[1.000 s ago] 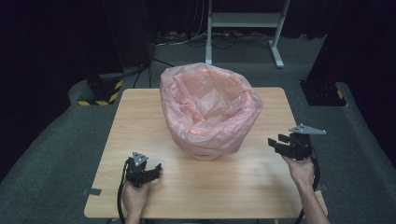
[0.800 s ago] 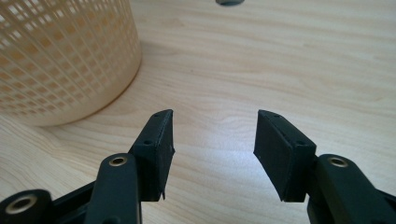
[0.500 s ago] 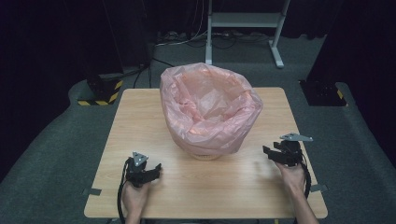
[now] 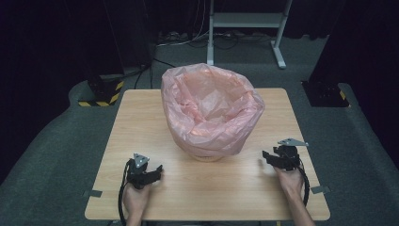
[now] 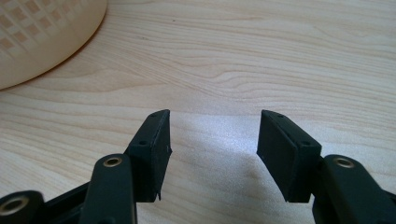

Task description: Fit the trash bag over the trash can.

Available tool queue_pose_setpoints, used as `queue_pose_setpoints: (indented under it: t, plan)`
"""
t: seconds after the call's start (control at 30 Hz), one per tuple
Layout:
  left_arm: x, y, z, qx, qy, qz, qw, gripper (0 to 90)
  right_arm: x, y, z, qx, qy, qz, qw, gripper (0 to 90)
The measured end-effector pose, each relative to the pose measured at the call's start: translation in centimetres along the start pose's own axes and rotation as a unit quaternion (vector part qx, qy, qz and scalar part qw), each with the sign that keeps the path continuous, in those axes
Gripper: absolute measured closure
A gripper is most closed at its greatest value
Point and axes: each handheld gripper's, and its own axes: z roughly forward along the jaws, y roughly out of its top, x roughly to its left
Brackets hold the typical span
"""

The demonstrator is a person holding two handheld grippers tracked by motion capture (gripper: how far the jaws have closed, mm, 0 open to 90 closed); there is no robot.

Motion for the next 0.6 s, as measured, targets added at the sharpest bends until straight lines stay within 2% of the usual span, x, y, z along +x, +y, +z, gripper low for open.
queue_pose_setpoints:
  t: [0.33, 0.5, 0.6]
  plan:
    - [0.0, 0.0, 0.0, 0.000, 0.000, 0.000, 1.0000, 26.0, 0.2, -1.1, 1.1, -0.005, -0.011, -0.006, 0.9999, 44.1]
    - [0.0, 0.0, 0.0, 0.000, 0.000, 0.000, 1.0000, 26.0, 0.6, -1.3, 1.3, -0.010, -0.032, -0.028, 0.9991, 42.5]
    - [0.0, 0.0, 0.0, 0.000, 0.001, 0.000, 1.0000, 25.9, 0.5, -1.2, 1.4, -0.009, -0.032, -0.027, 0.9991, 40.8]
